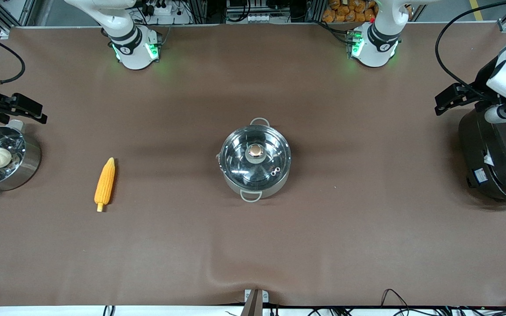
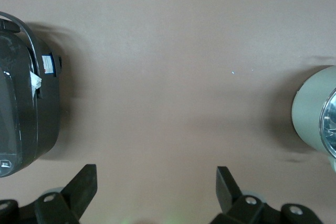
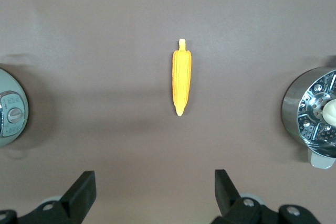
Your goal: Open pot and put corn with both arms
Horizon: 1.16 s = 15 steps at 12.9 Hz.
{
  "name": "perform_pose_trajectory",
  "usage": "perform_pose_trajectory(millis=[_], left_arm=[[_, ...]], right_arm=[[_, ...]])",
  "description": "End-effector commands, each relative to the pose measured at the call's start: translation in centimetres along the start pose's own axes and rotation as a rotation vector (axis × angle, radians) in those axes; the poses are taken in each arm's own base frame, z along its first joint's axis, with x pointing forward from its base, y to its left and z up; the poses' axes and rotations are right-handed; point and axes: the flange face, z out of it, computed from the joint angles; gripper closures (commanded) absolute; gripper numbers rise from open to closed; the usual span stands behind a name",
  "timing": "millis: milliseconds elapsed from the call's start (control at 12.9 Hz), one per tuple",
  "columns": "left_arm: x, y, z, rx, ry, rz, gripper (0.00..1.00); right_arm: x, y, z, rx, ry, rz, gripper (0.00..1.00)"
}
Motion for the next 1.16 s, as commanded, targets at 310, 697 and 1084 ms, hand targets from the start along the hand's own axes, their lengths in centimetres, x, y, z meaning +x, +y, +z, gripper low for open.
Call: perform_pose_trajectory(millis=[310,697,1084], left_arm=[[0.1,-0.4,-0.5,-0.023,-0.008,0.018,0.0],[1.8,2.3,2.0,-0.067,-0.02,0.084,0.0],[3.3,12.4,5.0,-0.082,-0.034,0.087,0.0]], right_arm=[[-0.2,0.5,-0.1,0.019,0.0,0.012,0.0],[0.7,1.0,0.8,0.019,-0.01,0.018,0.0],[2.2,1.4,4.1,0.024,-0.078,0.023,0.0]])
